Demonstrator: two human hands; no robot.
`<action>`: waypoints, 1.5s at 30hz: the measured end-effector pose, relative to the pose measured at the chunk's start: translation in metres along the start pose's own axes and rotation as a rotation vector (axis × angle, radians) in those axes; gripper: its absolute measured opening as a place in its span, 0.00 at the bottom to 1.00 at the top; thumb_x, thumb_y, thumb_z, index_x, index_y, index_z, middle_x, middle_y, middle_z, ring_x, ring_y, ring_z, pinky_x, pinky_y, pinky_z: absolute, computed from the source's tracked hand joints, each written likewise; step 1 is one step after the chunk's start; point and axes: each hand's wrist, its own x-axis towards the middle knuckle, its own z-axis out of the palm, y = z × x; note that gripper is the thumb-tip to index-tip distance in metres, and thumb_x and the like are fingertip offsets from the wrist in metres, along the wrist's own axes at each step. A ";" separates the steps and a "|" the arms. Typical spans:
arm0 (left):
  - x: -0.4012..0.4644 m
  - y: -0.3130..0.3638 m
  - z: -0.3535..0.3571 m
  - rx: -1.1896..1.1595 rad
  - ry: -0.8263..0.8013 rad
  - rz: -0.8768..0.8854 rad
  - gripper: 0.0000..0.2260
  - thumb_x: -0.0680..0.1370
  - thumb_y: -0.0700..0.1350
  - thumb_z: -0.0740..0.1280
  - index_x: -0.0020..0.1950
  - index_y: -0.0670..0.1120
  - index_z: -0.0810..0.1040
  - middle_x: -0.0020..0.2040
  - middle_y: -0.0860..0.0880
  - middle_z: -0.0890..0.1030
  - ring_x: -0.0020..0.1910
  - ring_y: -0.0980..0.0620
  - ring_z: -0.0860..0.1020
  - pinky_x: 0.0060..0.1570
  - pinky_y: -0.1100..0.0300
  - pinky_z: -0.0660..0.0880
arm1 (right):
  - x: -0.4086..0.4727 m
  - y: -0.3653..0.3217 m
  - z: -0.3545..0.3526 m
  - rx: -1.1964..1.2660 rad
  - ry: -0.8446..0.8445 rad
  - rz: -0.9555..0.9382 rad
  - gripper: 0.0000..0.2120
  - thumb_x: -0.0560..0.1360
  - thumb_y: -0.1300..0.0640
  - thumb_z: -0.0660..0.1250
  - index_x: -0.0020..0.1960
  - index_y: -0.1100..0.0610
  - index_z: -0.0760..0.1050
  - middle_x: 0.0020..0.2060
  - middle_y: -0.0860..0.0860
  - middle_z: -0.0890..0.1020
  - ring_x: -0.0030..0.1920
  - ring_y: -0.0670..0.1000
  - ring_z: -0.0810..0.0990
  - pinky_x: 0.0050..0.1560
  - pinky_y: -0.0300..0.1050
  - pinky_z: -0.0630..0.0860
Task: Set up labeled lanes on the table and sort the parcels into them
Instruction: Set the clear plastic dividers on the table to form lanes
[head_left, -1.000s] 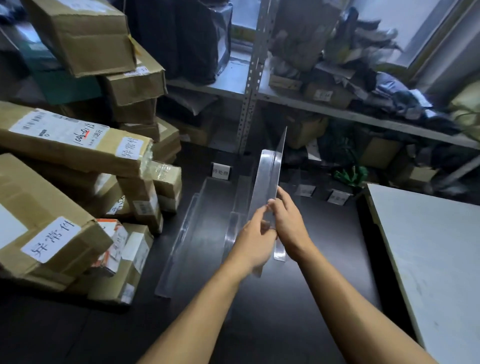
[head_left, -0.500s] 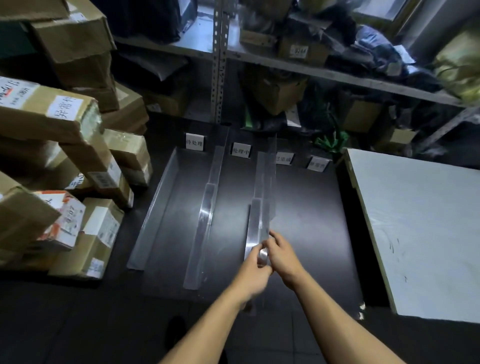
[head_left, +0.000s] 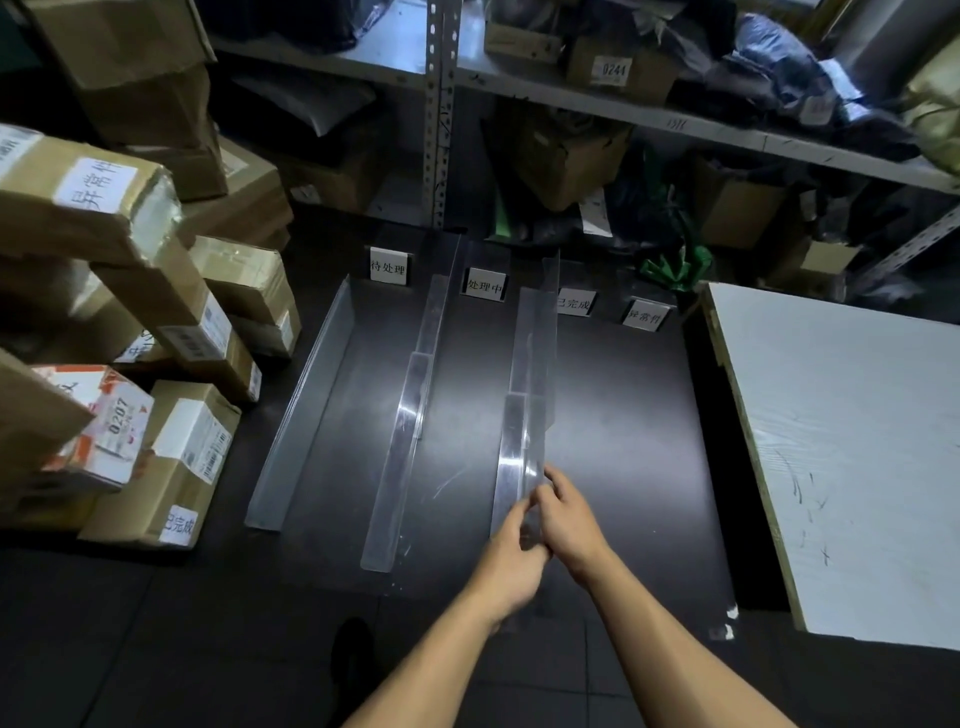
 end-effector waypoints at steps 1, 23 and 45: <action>0.001 -0.001 0.001 -0.003 0.000 -0.003 0.27 0.78 0.41 0.64 0.73 0.63 0.65 0.60 0.56 0.80 0.56 0.62 0.78 0.48 0.74 0.70 | 0.001 0.002 0.000 0.001 0.003 0.005 0.22 0.79 0.59 0.55 0.72 0.50 0.69 0.49 0.47 0.82 0.50 0.48 0.81 0.51 0.44 0.77; 0.001 0.016 -0.001 0.124 -0.023 0.059 0.29 0.75 0.42 0.64 0.74 0.61 0.64 0.73 0.51 0.70 0.70 0.52 0.70 0.69 0.56 0.69 | -0.005 0.002 -0.019 -0.160 0.030 -0.015 0.27 0.81 0.51 0.60 0.78 0.55 0.60 0.72 0.54 0.71 0.68 0.50 0.72 0.64 0.41 0.67; 0.018 0.062 -0.253 0.492 0.738 0.176 0.26 0.79 0.46 0.65 0.76 0.55 0.62 0.77 0.51 0.63 0.74 0.50 0.63 0.64 0.55 0.67 | 0.015 -0.190 0.134 -0.249 -0.128 -0.394 0.23 0.80 0.47 0.60 0.74 0.51 0.66 0.62 0.49 0.79 0.56 0.46 0.78 0.61 0.47 0.74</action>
